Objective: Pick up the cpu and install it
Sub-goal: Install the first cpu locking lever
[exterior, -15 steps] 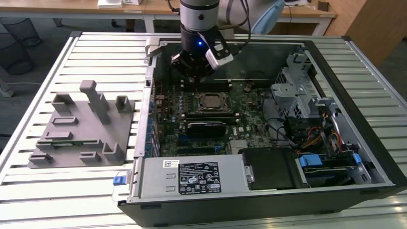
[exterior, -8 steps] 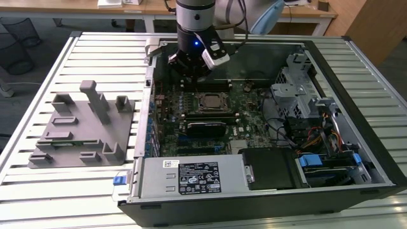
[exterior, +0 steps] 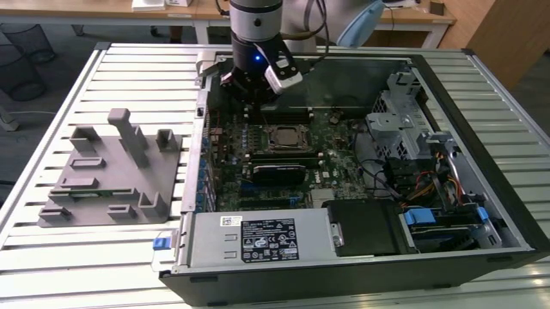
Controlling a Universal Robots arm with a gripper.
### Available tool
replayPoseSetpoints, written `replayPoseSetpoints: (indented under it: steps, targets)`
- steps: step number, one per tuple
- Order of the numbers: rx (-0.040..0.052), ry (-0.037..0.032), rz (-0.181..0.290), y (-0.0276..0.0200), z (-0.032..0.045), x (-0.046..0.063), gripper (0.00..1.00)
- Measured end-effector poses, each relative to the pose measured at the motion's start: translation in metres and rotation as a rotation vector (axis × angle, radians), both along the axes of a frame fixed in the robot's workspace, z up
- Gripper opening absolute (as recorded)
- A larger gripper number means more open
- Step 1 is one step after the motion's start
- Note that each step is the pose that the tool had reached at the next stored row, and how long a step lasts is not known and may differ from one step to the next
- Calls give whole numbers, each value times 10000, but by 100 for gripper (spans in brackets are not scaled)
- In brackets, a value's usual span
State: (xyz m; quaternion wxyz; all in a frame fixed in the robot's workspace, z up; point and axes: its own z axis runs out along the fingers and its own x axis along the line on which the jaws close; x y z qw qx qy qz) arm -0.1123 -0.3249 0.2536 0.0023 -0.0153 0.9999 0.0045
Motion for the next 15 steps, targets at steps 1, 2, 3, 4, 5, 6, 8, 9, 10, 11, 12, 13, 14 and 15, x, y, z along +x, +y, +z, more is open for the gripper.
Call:
replayPoseSetpoints:
  steps: [1, 2, 3, 4, 5, 6, 8, 9, 10, 11, 12, 13, 14, 15]
  targets:
    - [0, 0, 0, 9, 0, -9, 11]
    - [0, 0, -1, 24, 0, -16, 11]
    - [0, -1, -1, 42, 0, -21, 11]
    - [0, -1, 0, 64, 0, -27, 11]
    - [0, 0, 0, 84, 0, -32, 11]
    - [0, 0, 0, 104, 0, -37, 11]
    - [0, -1, -1, 138, -1, -46, 11]
    - [0, -1, -1, 153, -1, -49, 11]
    - [0, 0, -1, 163, -1, -51, 11]
    - [0, 0, 0, 169, -1, -53, 11]
    - [0, 0, -1, 173, -1, -53, 11]
    - [-1, 1, 0, 176, -1, -53, 11]
    - [0, 0, 0, 180, -1, -53, 11]
    - [0, 0, 0, 186, -2, -53, 11]
